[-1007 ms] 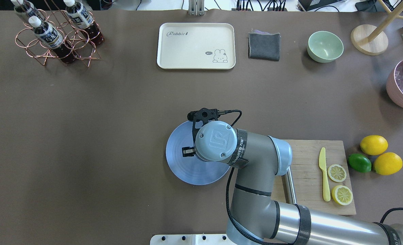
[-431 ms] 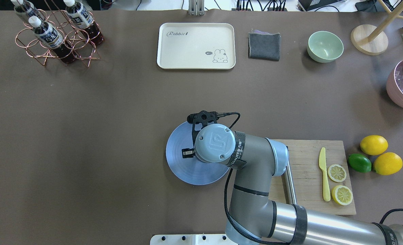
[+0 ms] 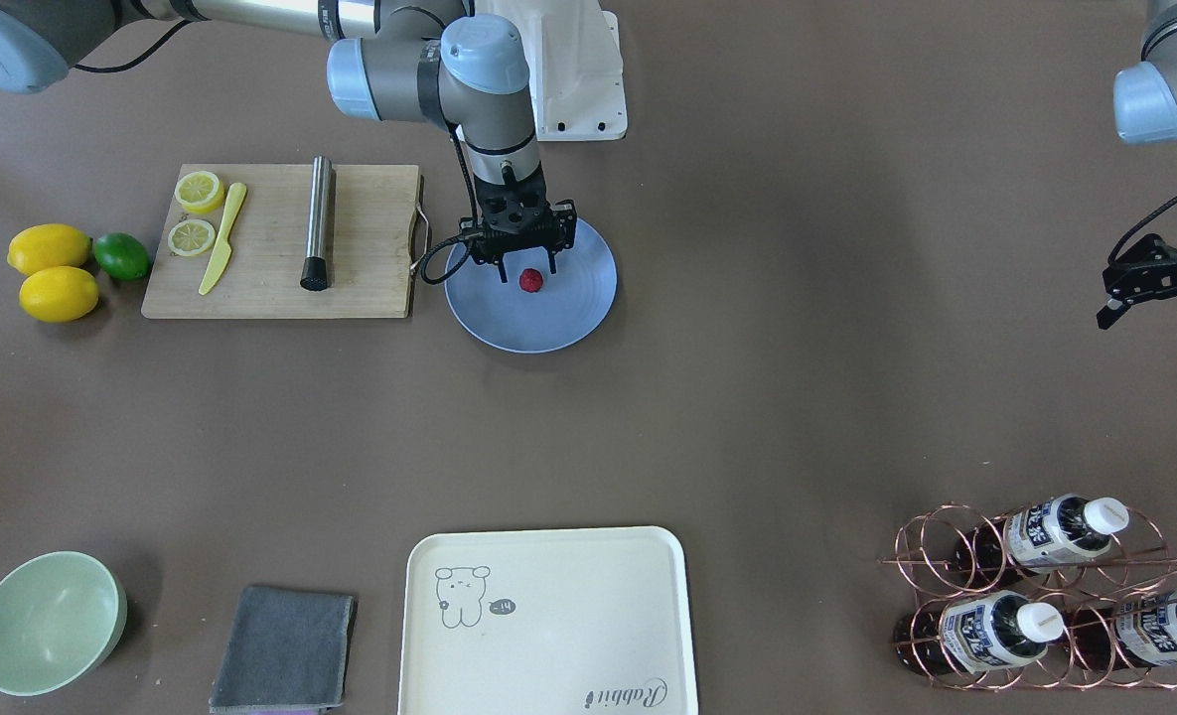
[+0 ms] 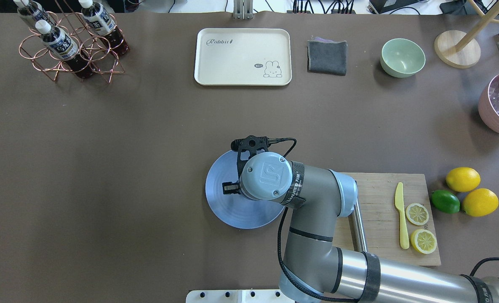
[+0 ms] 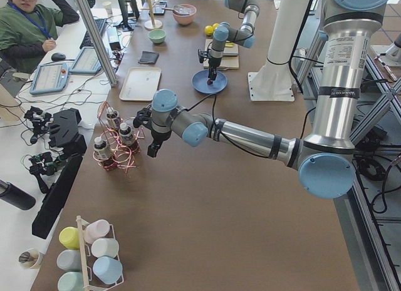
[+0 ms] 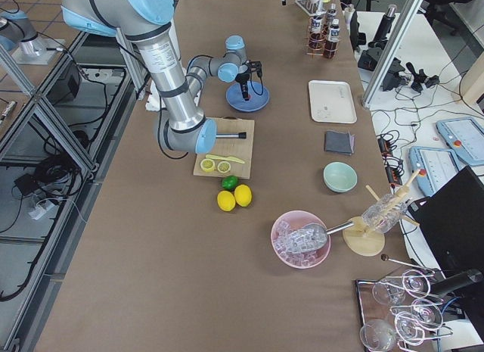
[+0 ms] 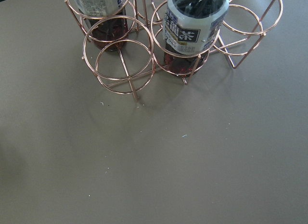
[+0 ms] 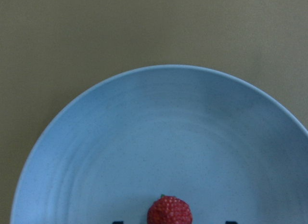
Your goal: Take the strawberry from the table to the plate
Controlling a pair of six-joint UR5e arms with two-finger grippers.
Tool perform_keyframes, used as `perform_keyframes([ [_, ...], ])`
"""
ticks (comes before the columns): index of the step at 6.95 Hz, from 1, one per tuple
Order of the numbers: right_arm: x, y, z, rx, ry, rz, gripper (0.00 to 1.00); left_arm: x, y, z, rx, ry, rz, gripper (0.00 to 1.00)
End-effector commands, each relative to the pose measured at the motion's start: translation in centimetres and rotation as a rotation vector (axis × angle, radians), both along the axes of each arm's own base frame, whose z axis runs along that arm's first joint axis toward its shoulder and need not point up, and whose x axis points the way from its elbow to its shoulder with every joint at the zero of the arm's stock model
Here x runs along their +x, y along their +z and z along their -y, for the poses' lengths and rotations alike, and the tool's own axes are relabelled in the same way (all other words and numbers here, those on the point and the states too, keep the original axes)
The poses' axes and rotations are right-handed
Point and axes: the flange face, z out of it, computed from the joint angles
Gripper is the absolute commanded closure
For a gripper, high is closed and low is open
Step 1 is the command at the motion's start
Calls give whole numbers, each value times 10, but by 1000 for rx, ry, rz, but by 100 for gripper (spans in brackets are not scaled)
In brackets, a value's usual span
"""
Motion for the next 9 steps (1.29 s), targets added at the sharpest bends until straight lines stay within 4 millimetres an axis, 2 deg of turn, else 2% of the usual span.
perform_keyframes([
  [1, 23, -17, 11, 3, 19, 32, 0, 0, 2, 1, -5, 0, 2, 2],
  [2, 48, -25, 19, -12, 26, 35, 0, -4, 3, 2, -3, -10, 9, 2],
  [3, 85, -33, 40, -55, 33, 25, 0, -15, 8, 3, 20, -1, 25, 2],
  [4, 127, -21, 77, -122, 48, 14, 0, -39, 15, 5, 22, 3, 59, 2],
  [5, 174, 13, 112, -141, 36, -8, 0, -71, 24, 8, 37, 1, 125, 2],
  [6, 223, 60, 137, -120, -7, -54, 0, -92, 32, 11, 62, 7, 229, 2],
  [7, 272, 120, 153, -135, -27, -102, 0, -108, 39, 10, 40, -13, 267, 2],
  [8, 338, 171, 167, -146, -54, -122, 0, -120, 43, 6, -8, -25, 265, 2],
  [9, 410, 212, 179, -156, -84, -97, 0, -121, 49, 2, -30, -27, 263, 2],
])
